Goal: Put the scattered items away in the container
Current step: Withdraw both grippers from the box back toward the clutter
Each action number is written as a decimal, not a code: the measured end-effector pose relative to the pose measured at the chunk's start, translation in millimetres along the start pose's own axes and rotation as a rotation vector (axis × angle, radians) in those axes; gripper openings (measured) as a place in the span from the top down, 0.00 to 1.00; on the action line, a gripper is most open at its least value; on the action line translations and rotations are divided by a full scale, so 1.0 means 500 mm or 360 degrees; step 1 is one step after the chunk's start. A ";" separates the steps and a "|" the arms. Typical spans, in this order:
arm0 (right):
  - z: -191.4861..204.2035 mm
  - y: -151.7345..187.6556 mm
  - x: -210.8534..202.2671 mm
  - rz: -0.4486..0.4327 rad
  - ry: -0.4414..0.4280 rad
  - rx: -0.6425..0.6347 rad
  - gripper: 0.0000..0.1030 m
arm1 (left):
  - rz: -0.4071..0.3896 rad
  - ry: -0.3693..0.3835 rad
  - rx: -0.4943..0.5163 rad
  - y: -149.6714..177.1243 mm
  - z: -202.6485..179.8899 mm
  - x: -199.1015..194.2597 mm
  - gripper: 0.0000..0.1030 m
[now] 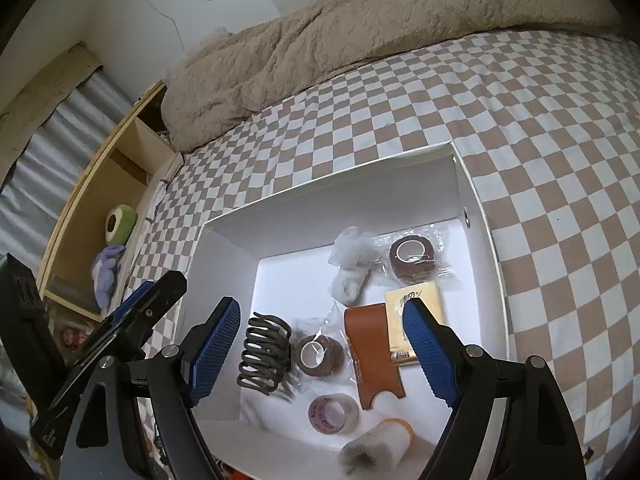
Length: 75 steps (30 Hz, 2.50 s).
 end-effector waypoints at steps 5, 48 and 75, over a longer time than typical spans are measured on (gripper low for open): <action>0.015 0.004 -0.022 -0.0015 -0.0009 -0.0008 0.19 | -0.0010 -0.0010 0.0007 0.007 0.010 -0.028 0.21; 0.146 0.069 -0.287 -0.0269 0.0185 -0.0215 0.00 | -0.0122 -0.0003 -0.0041 -0.002 0.042 -0.325 0.00; 0.085 0.225 -0.459 -0.0387 0.0347 -0.0191 0.00 | -0.0130 -0.0139 -0.0090 0.139 0.157 -0.467 0.00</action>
Point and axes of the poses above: each gripper's, at about its wrist camera, not at the fingertips, and x roughly the way its jaws point, z to its left, y to its underside, the point moved 3 cm from there along x, roughly the way its jaws point, and after that the axes turned 5 degrees about -y, right-handed, at the moved point
